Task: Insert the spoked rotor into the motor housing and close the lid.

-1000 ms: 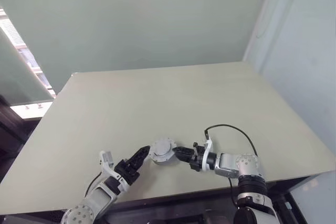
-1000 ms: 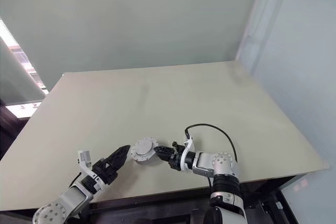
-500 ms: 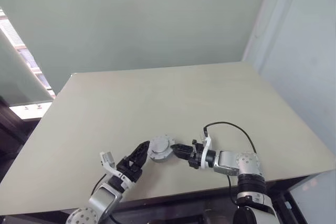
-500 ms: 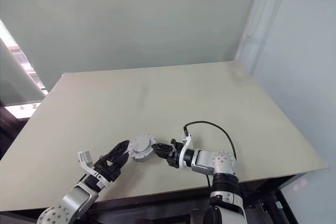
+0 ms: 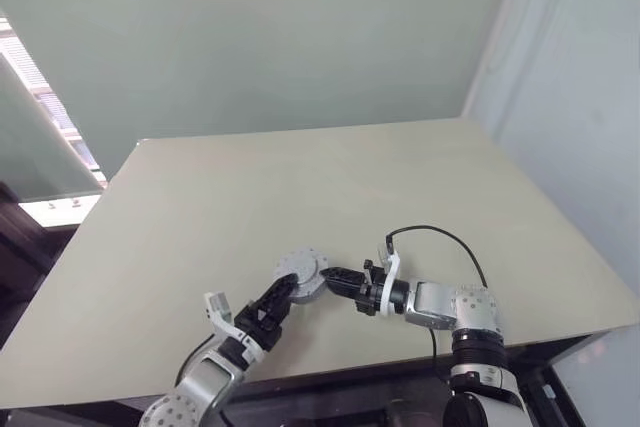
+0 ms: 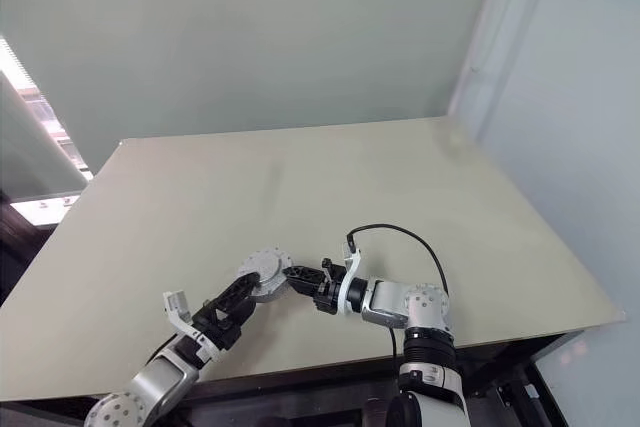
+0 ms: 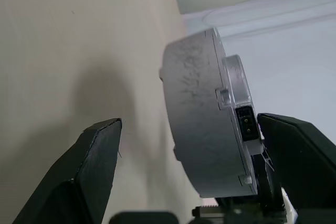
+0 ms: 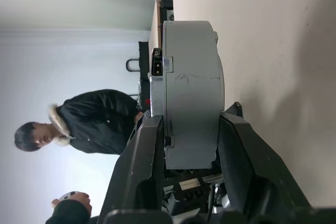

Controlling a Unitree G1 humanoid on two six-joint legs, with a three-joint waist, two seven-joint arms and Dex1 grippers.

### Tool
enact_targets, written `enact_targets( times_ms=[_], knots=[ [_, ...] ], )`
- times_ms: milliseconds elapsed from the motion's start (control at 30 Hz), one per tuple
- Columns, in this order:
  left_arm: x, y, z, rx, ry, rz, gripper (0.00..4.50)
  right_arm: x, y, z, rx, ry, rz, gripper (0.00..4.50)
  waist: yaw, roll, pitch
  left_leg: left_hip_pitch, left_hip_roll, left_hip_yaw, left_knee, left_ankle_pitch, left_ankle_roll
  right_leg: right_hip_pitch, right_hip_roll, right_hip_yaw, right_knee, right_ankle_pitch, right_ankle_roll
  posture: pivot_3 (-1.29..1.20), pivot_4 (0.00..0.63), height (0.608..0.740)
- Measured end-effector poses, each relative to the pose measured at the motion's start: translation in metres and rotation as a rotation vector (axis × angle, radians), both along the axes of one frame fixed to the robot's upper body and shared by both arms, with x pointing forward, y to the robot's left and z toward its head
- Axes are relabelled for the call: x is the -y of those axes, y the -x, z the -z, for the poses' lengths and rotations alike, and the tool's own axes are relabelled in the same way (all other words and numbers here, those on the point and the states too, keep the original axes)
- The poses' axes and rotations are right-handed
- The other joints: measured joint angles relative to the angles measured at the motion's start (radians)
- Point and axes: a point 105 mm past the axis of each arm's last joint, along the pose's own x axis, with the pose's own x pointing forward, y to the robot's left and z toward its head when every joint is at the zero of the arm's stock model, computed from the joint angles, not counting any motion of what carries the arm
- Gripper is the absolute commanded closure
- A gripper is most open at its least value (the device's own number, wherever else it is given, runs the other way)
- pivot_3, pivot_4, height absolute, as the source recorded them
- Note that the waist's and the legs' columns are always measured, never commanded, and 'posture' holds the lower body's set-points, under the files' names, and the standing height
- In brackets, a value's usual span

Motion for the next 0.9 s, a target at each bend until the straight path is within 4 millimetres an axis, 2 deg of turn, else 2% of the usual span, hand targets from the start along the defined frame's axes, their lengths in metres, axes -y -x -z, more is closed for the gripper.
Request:
enact_targets(
  times_ms=[400, 500, 633, 667, 900],
  knots=[
    [0.007, -0.006, -0.003, 0.019, 0.024, -0.003, 0.0, -0.002, 0.003, -0.004, 0.016, 0.009, -0.027, 3.29, 0.0, 0.0, 0.0, 0.0, 0.0, 0.0, 0.001, 0.0, 0.0, 0.001, 0.0, 0.0, 0.001, 0.0, 0.0, 0.0, 0.0, 0.74],
    [0.009, -0.006, -0.004, 0.024, 0.04, -0.01, 0.62, -0.003, 0.004, -0.004, 0.018, 0.014, -0.031, 3.29, 0.0, 0.0, 0.0, 0.0, 0.0, 0.0, 0.002, 0.0, 0.0, 0.001, 0.0, 0.0, 0.001, 0.0, 0.0, 0.0, 0.0, 0.74],
    [0.01, -0.007, -0.008, 0.037, 0.087, -0.02, 2.0, -0.003, 0.005, -0.003, 0.013, 0.014, -0.038, 3.3, 0.0, 0.0, 0.0, 0.0, 0.0, 0.0, 0.003, 0.0, 0.0, 0.001, 0.0, 0.0, 0.001, 0.0, 0.0, 0.0, 0.0, 0.74],
    [0.011, -0.007, -0.01, 0.046, 0.109, -0.025, 2.16, -0.004, 0.005, -0.005, 0.015, 0.0, -0.038, 3.3, 0.0, 0.0, 0.0, 0.0, 0.0, 0.0, 0.003, 0.0, 0.0, 0.001, 0.0, 0.0, 0.001, 0.0, 0.0, 0.0, 0.0, 0.74],
    [0.01, -0.008, -0.013, 0.055, 0.129, -0.032, 2.23, -0.003, 0.004, -0.008, 0.023, -0.011, -0.033, 3.3, 0.0, 0.0, 0.0, 0.0, 0.0, 0.0, 0.004, 0.0, 0.0, 0.001, 0.0, 0.0, 0.001, 0.0, 0.0, 0.0, 0.0, 0.74]
  ],
)
